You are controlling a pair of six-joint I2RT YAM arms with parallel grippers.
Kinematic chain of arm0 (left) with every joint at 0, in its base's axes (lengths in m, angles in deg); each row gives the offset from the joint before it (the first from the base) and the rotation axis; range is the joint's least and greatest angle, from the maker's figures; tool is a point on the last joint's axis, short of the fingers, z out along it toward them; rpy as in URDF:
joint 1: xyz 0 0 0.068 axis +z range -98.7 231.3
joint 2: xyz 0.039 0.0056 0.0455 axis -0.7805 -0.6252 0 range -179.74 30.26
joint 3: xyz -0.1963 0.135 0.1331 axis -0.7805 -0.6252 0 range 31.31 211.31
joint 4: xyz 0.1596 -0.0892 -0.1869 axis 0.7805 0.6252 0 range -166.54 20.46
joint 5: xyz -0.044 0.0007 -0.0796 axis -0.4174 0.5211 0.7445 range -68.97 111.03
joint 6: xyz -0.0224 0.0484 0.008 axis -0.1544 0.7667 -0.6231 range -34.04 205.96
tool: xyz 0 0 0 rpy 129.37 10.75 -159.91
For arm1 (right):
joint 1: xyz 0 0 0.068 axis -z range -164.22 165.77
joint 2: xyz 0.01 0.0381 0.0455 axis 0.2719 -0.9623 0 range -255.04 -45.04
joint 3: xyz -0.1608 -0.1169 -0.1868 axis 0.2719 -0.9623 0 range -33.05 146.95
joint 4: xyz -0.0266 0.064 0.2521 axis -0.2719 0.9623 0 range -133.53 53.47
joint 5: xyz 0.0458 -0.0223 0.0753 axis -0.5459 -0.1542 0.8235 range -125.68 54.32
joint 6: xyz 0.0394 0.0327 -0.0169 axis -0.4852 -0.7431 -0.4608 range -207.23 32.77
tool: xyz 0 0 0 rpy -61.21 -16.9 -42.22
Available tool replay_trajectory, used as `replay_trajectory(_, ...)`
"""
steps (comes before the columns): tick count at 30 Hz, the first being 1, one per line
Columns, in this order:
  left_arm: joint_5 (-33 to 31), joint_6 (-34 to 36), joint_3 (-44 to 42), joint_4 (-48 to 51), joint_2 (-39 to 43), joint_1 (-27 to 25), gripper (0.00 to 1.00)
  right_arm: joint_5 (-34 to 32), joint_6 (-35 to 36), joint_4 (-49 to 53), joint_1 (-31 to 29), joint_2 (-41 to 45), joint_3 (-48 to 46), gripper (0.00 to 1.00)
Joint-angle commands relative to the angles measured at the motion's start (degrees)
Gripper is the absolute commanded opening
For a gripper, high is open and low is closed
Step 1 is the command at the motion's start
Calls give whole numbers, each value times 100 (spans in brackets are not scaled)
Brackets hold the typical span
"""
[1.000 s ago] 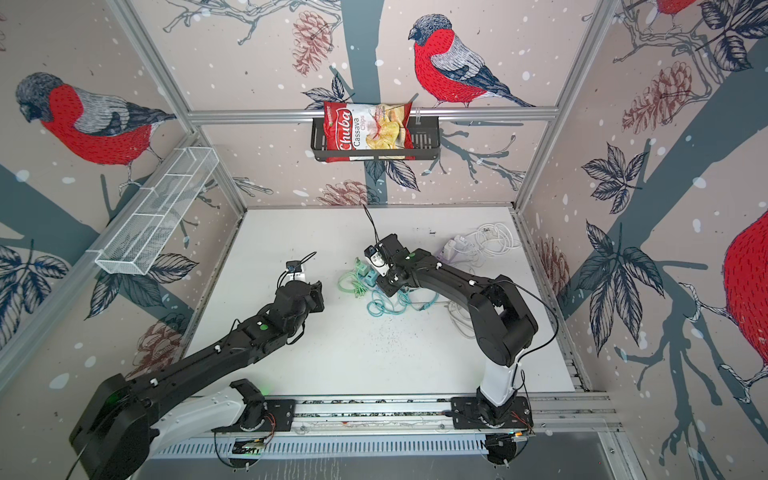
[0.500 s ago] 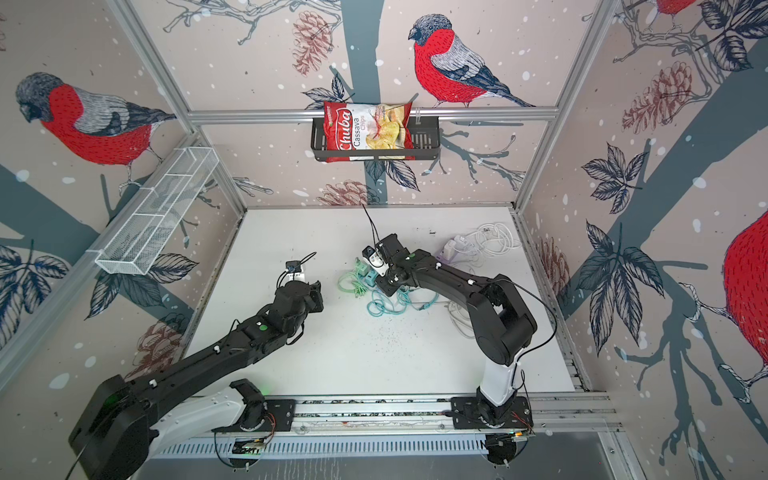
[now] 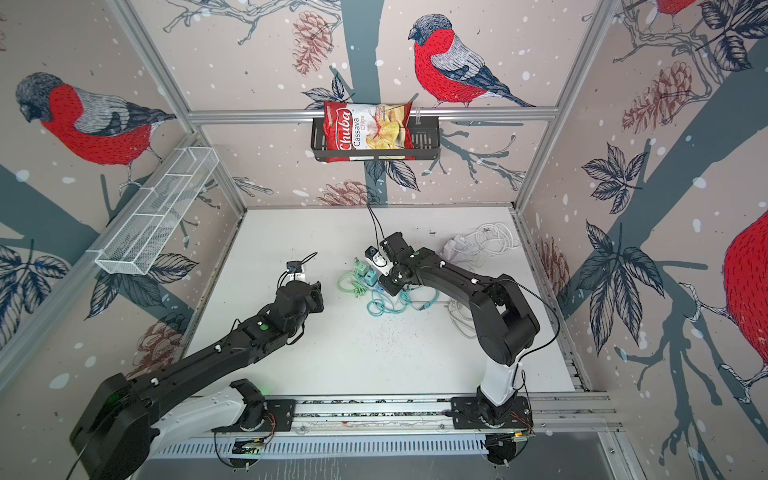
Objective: Insert the plug
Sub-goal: 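Press the teal charger down into the strip socket with the right gripper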
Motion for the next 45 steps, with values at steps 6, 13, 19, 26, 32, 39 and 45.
replay_trajectory(6, 45, 32, 5, -68, -68, 2, 34, -7, 138, 255, -88, 43, 66, 5)
replay_trajectory(13, 66, 21, -12, -113, -81, 1, 34, -66, 231, 243, -69, 23, 135, 5)
replay_trajectory(19, 45, 20, -20, -73, -47, 2, 34, -30, 336, 51, -6, 34, 148, 5)
replay_trajectory(26, 45, 20, 1, -66, -102, 3, 34, 151, 415, -57, 103, -40, 169, 5)
replay_trajectory(32, 50, 13, 1, -83, -118, 1, 34, 210, 443, -98, 118, -63, 200, 5)
replay_trajectory(39, 48, -3, -15, -68, -104, 2, 33, 307, 452, -112, 114, -86, 222, 5)
replay_trajectory(45, 44, -9, -19, -57, -82, 1, 33, 319, 457, -113, 114, -183, 251, 5)
